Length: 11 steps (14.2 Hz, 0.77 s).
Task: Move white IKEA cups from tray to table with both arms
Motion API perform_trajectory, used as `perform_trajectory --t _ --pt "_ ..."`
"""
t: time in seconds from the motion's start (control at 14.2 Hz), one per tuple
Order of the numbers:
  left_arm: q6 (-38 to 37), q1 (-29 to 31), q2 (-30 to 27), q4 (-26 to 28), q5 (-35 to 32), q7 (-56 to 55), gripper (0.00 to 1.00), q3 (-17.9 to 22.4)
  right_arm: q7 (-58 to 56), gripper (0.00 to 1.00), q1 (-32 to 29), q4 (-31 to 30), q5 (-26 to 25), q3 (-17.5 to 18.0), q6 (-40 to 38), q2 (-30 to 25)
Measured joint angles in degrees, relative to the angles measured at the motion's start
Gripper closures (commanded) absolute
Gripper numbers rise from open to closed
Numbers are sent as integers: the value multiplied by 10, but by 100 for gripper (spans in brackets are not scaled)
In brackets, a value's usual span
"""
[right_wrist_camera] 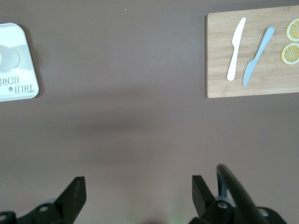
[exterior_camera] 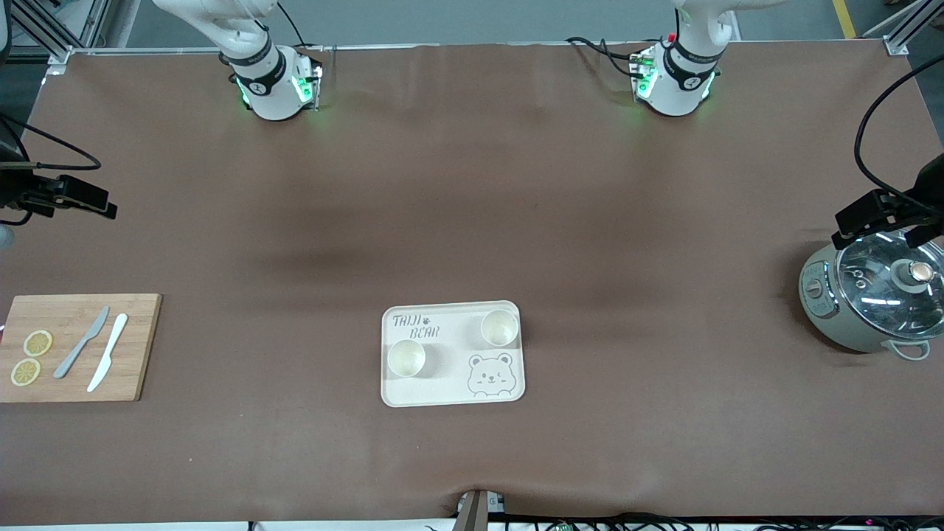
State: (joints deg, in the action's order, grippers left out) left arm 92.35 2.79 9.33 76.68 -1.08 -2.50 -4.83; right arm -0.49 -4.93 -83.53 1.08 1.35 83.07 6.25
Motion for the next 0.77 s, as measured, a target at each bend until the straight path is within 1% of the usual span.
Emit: perform_trajectory --t 0.77 --pt "0 2 5 4 -6 -7 0 0 0 0 1 0 0 3 3 0"
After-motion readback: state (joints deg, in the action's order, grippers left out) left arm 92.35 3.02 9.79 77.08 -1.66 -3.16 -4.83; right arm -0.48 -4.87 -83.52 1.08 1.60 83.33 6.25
